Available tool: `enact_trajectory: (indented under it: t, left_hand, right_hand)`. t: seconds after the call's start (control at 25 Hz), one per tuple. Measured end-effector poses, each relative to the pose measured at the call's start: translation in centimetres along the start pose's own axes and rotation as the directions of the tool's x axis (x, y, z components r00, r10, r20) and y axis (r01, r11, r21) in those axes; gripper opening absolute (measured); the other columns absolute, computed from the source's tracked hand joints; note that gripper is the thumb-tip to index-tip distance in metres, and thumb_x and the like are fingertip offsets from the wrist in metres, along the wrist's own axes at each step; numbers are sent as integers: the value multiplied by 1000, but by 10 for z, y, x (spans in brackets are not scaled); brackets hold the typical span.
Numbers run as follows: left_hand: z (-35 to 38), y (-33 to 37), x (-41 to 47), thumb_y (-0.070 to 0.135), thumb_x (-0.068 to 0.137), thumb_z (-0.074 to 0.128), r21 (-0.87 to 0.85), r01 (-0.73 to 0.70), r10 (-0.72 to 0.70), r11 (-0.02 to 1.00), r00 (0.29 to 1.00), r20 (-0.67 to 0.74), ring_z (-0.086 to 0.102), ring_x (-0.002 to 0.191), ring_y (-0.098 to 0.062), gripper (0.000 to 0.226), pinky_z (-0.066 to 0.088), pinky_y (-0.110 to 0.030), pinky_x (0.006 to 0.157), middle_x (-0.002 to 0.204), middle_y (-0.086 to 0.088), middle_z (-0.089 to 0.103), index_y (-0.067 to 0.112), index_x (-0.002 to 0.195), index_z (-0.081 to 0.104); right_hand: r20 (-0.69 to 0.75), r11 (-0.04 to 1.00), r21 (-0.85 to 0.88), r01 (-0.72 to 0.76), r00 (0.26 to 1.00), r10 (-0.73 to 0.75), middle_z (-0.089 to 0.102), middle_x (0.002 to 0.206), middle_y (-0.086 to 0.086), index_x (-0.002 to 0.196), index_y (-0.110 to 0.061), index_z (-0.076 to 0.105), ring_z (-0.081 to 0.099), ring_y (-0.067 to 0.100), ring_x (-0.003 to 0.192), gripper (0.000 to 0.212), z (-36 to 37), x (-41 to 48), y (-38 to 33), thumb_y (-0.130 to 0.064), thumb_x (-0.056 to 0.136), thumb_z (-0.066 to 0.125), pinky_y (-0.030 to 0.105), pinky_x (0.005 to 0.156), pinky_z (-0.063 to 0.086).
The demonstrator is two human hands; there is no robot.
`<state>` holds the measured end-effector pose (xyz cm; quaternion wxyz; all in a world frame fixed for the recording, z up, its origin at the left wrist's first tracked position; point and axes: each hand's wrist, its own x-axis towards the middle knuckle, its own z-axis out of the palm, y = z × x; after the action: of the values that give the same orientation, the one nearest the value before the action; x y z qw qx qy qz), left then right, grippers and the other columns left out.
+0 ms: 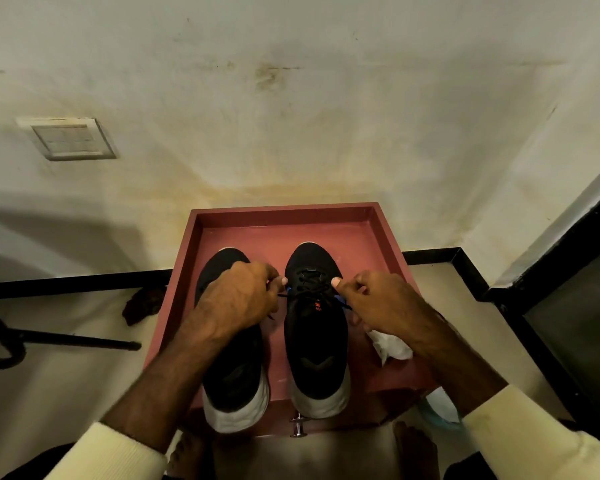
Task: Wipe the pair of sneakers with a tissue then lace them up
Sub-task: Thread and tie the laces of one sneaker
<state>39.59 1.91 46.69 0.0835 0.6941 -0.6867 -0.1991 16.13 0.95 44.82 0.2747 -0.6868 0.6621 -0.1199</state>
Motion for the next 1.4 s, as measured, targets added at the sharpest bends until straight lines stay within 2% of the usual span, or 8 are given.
enact_trajectory:
  t: [0.12, 0.28, 0.44, 0.56, 0.84, 1.08, 1.24, 1.4]
  left_hand:
    - [12, 0, 9, 54, 97, 51, -88, 16, -15, 996, 1000, 11, 73, 79, -16, 36, 63, -39, 81, 78, 7, 75, 27, 98, 75]
    - [13, 10, 12, 36, 92, 76, -439, -18, -42, 898, 991, -127, 66, 66, -1, 9, 48, -8, 60, 73, 9, 73, 28, 89, 78]
    - [7, 10, 12, 24, 89, 81, -850, -63, -69, 522, 991, -116, 74, 92, -19, 22, 53, -25, 81, 87, -2, 78, 26, 111, 76]
    - [4, 18, 4, 12, 91, 77, -933, -7, -68, 360, 997, -34, 77, 91, -11, 32, 53, -13, 70, 102, -8, 81, 9, 122, 72]
    - [7, 18, 2, 17, 101, 65, -873, -12, 39, 487, 999, 9, 72, 93, 7, 19, 52, -6, 71, 110, 4, 80, 20, 111, 81]
    - [13, 11, 6, 24, 102, 64, -734, -166, 108, 658, 986, -126, 69, 112, -5, 19, 51, -29, 104, 112, 9, 77, 33, 107, 80]
    - [19, 11, 8, 20, 99, 70, -813, -113, 95, 571, 993, -71, 77, 94, -17, 14, 57, -41, 100, 92, -2, 81, 19, 112, 71]
    - [18, 12, 7, 20, 93, 76, -843, -96, 58, 529, 995, -77, 74, 79, -14, 8, 56, -34, 85, 83, -7, 80, 18, 101, 77]
  right_hand:
    - [40, 992, 126, 16, 999, -21, 78, 78, -2, 88, -22, 74, 74, 16, 63, 21, 5, 3, 3, -41, 97, 69, 36, 74, 64]
    - [-51, 821, 569, 54, 998, -31, 78, 77, 2, 93, -17, 78, 72, 12, 66, 10, -3, 8, 4, -7, 91, 77, 32, 69, 59]
    - [-57, 547, 834, 76, 997, -51, 81, 102, 3, 111, -21, 75, 76, 18, 98, 24, -8, 7, -4, -15, 88, 81, 33, 86, 57]
    - [-48, 500, 864, 62, 998, -40, 81, 104, 4, 116, -16, 74, 76, 23, 106, 30, -5, 8, -9, -21, 87, 81, 37, 95, 55]
    - [-147, 638, 739, 216, 976, -159, 81, 104, 1, 110, -17, 81, 76, 16, 103, 19, 1, 3, -14, -22, 92, 78, 37, 97, 60]
    - [-110, 612, 766, 199, 977, -180, 81, 95, 9, 113, -11, 74, 79, 24, 95, 21, 12, 2, -18, -15, 93, 77, 47, 99, 60]
    - [-119, 606, 773, 190, 981, -156, 80, 88, 11, 102, -9, 72, 79, 28, 88, 21, 16, 2, -19, -17, 86, 84, 56, 96, 59]
    - [-107, 641, 728, 242, 964, -242, 80, 94, 9, 102, -14, 79, 77, 30, 95, 15, 14, 1, -17, -13, 87, 82, 53, 97, 59]
